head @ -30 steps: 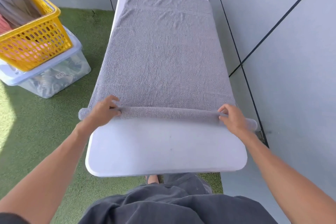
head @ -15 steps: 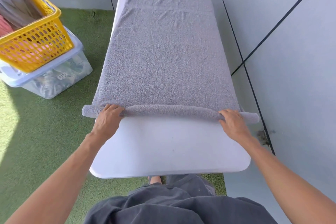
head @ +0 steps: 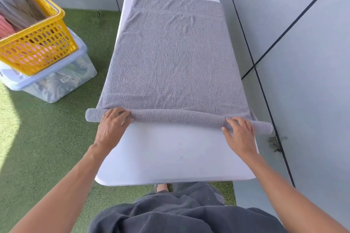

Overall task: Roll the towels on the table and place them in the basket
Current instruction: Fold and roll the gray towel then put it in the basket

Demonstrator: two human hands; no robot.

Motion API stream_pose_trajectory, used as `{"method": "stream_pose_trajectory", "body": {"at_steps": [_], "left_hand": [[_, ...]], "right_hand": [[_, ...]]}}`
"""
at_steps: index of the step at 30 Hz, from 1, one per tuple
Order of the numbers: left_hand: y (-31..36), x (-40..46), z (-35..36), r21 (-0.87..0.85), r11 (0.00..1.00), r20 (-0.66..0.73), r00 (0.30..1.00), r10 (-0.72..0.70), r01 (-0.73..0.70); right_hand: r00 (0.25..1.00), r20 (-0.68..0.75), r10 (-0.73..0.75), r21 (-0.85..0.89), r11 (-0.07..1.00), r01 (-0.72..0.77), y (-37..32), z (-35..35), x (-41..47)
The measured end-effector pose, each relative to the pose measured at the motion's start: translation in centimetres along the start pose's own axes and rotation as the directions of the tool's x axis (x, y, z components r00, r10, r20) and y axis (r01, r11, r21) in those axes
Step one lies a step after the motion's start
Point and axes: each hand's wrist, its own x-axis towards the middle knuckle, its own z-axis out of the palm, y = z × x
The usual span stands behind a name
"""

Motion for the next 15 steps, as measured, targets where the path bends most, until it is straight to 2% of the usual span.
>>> {"method": "stream_pose_trajectory", "body": {"at_steps": [3, 8, 10, 12, 13, 14, 15], "left_hand": [[-0.6, -0.5, 0.2, 0.051, 0.998, 0.103, 0.994, 0.032, -0.037], [-0.2, 0.3, -0.5, 0.049, 0.998, 0.133, 0.99, -0.052, 0.046], [-0.5, 0.8, -1.3, 0.017, 0.996, 0.243, 0.966, -0.084, 0.083], [-1.0, 1.5, -1.8, -0.016, 0.983, 0.416, 0.895, -0.16, 0.183], [-1.3, 1.8, -1.9, -0.031, 0.976, 0.452, 0.874, -0.178, 0.215], [-1.4, 2.0, -1.9, -0.054, 0.974, 0.427, 0.887, -0.177, 0.22], [-1.3, 2.0, -1.8, -0.064, 0.98, 0.33, 0.931, -0.155, 0.186]], "right_hand": [[0.997, 0.073, -0.023, -0.043, 0.999, 0.027, 0.5, 0.2, -0.1], [0.999, 0.051, 0.006, -0.028, 1.0, -0.004, -0.2, -0.7, 0.3], [0.991, 0.132, -0.001, -0.003, 1.0, 0.002, 0.3, -1.0, 0.7], [0.97, 0.242, 0.01, 0.087, 0.996, -0.032, 0.9, -1.7, 1.4], [0.956, 0.293, 0.028, 0.151, 0.986, -0.075, 1.0, -2.0, 1.7], [0.95, 0.308, 0.045, 0.217, 0.969, -0.116, 1.0, -2.3, 1.9], [0.958, 0.28, 0.066, 0.274, 0.951, -0.145, 0.9, -2.3, 1.9]]}}
